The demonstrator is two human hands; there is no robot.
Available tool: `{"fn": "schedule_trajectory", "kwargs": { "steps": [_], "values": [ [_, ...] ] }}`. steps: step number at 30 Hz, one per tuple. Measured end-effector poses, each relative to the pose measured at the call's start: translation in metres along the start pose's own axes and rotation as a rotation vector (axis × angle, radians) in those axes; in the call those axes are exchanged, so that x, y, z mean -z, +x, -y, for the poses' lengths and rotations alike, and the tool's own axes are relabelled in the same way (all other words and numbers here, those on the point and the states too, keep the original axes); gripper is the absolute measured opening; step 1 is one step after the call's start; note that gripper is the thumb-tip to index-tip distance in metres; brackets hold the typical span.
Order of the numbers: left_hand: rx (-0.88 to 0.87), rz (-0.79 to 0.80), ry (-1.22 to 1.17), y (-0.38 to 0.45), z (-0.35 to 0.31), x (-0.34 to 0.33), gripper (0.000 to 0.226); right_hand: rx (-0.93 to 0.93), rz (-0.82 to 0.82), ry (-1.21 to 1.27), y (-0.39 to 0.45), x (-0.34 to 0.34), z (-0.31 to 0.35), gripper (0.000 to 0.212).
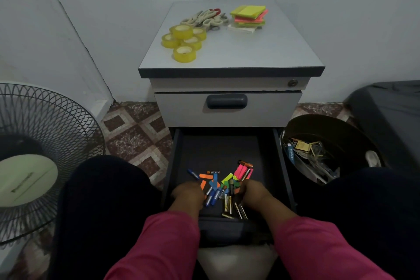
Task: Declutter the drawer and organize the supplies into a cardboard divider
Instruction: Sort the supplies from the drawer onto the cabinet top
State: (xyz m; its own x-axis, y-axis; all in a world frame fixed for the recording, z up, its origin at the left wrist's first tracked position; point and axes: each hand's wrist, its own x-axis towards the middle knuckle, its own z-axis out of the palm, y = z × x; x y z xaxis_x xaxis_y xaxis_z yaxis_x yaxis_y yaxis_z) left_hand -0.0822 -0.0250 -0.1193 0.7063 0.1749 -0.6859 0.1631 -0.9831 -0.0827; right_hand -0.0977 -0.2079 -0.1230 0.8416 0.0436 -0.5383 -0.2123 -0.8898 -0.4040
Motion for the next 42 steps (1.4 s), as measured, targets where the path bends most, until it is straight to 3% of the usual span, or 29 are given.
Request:
{"fn": "schedule_trajectory", "kwargs": {
  "steps": [4,6,9,14,17,21,29,42],
  "values": [
    [-0.053,0.063,-0.047,0.0,-0.002,-0.002,0.042,-0.027,0.08,-0.073,0.001,-0.002,-0.003,0.019],
    [-0.056,0.011,-0.096,0.001,-0.004,-0.002,0.044,-0.028,0.121,-0.101,-0.001,-0.004,-0.001,0.03],
    [-0.031,-0.064,-0.202,0.001,-0.003,-0.001,0.05,-0.01,0.147,-0.099,-0.001,-0.006,0.0,0.031],
    [-0.146,-0.217,-0.448,0.001,-0.007,0.003,0.024,0.014,0.124,-0.062,-0.003,-0.007,0.002,0.028],
    [-0.239,-0.217,-0.514,-0.001,-0.012,0.001,0.025,0.025,0.105,-0.065,-0.003,-0.005,0.003,0.028],
    [-0.229,-0.126,-0.341,-0.006,-0.018,0.0,0.026,-0.015,0.034,-0.07,0.0,-0.005,0.001,0.028],
    [-0.218,-0.167,-0.162,-0.009,-0.02,-0.007,0.031,-0.031,0.036,-0.103,-0.002,-0.004,0.001,0.037],
    [-0.228,-0.072,0.005,-0.01,-0.017,-0.015,0.039,-0.007,0.251,-0.267,-0.007,-0.001,0.004,0.035]
  ]
}}
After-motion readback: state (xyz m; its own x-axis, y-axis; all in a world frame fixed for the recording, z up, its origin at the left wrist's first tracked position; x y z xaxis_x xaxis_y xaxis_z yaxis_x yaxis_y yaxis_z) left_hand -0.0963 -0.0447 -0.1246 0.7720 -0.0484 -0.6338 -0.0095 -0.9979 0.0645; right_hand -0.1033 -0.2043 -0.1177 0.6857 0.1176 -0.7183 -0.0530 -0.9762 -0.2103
